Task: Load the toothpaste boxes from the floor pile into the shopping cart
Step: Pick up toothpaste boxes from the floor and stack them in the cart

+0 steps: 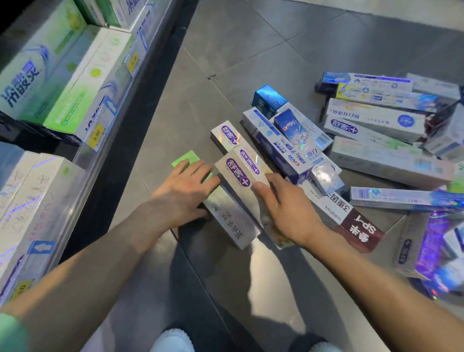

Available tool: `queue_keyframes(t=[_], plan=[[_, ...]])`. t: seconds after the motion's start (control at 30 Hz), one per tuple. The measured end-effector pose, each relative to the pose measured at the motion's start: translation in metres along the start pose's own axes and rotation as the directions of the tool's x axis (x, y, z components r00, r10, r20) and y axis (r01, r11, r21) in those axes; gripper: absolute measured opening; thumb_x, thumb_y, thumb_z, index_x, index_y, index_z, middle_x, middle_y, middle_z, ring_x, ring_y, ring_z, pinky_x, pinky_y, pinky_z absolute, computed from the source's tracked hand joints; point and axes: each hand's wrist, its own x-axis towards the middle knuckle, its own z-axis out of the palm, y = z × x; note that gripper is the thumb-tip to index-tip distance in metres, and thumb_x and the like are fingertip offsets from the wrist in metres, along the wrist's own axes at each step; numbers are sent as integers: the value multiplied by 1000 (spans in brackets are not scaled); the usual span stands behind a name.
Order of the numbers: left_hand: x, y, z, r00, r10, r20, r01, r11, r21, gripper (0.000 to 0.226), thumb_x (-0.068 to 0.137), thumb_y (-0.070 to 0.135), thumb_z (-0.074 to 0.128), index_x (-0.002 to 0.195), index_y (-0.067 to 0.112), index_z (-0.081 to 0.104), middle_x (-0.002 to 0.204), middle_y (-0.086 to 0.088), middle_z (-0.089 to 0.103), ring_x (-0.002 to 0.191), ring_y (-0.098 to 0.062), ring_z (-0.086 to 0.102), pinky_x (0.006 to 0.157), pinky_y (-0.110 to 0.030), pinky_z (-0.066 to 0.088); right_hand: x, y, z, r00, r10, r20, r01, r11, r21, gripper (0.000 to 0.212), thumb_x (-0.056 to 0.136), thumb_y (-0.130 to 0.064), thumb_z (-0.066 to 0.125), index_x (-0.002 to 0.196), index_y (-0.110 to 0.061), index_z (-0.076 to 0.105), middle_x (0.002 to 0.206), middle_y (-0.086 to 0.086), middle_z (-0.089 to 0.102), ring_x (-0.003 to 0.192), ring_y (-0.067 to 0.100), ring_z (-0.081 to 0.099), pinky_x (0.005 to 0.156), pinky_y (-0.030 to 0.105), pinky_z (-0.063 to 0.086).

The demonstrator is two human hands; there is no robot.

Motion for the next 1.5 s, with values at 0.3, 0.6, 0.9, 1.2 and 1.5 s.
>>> queue_keyframes(t=[0.3, 0.6, 0.9, 1.2, 1.5], plan=[[-17, 5, 8, 987, 29, -155, -52, 988, -144, 60, 67, 56, 84, 95, 20, 45, 86, -7, 64, 79, -35, 65, 74, -38, 49, -12, 30, -16, 980, 195, -29, -177, 935, 308, 41, 104, -52, 40, 100, -18, 64, 96, 1, 69, 95, 20, 63, 87, 37, 48], [-63, 31, -72, 816, -568, 110, 551, 707, -443, 65, 74, 78, 64, 92, 25, 32, 89, 0, 61, 86, -38, 59, 67, -40, 39, -24, -16, -53, 950, 313, -14, -258, 807, 531, 63, 93, -67, 41, 101, -9, 65, 102, 10, 70, 100, 30, 66, 95, 48, 51], [-115, 78, -271, 685, -721, 110, 350, 193, -917, 59, 65, 83, 68, 92, 33, 51, 79, 18, 65, 73, -5, 60, 68, -34, 49, -81, -154, -206, 928, 373, -5, -235, 595, 769, 43, 105, -45, 46, 94, -13, 73, 96, 2, 77, 86, 12, 67, 83, 30, 52], [-148, 125, -606, 739, -664, 113, -8, -176, -984, 39, 87, 42, 74, 95, 17, 45, 61, 21, 56, 59, 3, 55, 58, -9, 41, -175, -336, -458, 968, 245, -57, -82, 521, 849, 21, 99, -21, 61, 112, -7, 69, 100, 5, 77, 84, 11, 69, 71, 18, 54], [-188, 182, -855, 811, -586, 4, -177, -252, -952, 54, 84, 65, 57, 117, 22, 52, 104, 5, 74, 95, -12, 72, 80, -33, 56, -267, -453, -648, 978, 134, -158, 59, 552, 832, 21, 98, -22, 61, 118, -12, 64, 104, -3, 77, 92, 17, 75, 74, 29, 61]])
